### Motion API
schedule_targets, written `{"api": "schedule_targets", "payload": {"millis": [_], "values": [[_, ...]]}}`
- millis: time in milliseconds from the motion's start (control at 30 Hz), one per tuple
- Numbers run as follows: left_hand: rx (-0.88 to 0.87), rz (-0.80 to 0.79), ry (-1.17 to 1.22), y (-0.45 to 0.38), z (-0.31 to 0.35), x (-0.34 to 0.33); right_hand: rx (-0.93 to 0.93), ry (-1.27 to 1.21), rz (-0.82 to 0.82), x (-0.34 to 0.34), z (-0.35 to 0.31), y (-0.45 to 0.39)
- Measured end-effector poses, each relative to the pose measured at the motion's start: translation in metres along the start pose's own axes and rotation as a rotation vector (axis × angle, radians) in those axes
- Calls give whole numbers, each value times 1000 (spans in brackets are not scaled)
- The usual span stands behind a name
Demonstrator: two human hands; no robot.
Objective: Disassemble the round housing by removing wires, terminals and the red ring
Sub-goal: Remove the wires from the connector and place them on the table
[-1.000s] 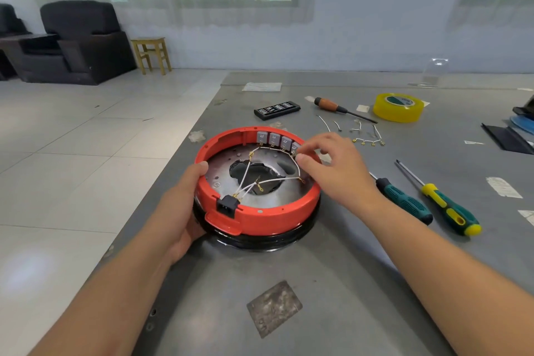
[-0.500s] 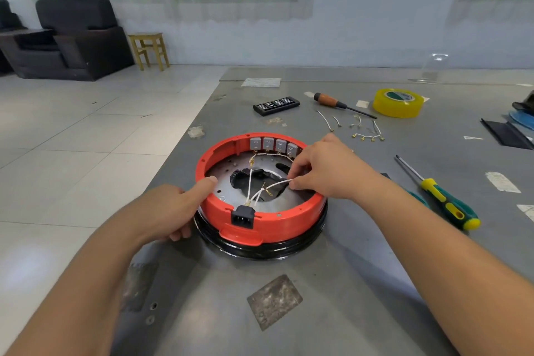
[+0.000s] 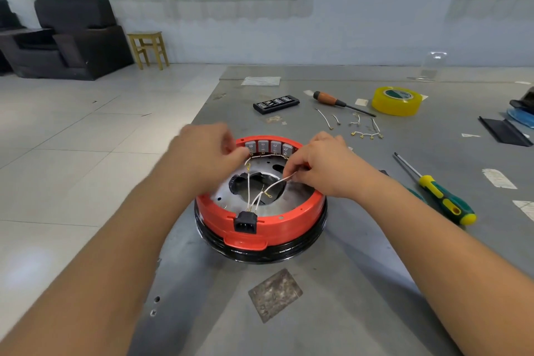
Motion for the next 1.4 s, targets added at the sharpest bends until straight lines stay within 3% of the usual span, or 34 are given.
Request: {"api": "schedule_targets", "payload": {"millis": [67,167,367,700,867,1067,1233,1400], "values": [[-110,-85,-125,-8,14,-20,51,50,21,1,-2,0],[-95,-161,-184,-14,11,-47,65,43,28,4,-5,0],[-29,-93,-97,-10,0,-69,61,-99,34,4,-2,1],[126,75,250,-1,5,-45,-70,-351,108,0,3,8],[202,177,496,4,3,-36,-17,-451,165,-2,5,8],[229,248,632,8,2,-33,-31,-494,242,-8,8,7],[220,190,541,6,1,-35,-158,-507,320,-11,11,6],[170,107,409,6,4,-33,-241,-591,261,-9,13,9]]}}
Point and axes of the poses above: each hand's wrist, its own y-axis away from the middle knuckle, its own x-axis out of the back of the hand, z = x × y, the point moved 1 cm from there along -y, towards the middle knuckle, and after that the axes turned 13 degrees about z, right-handed, at the moved point
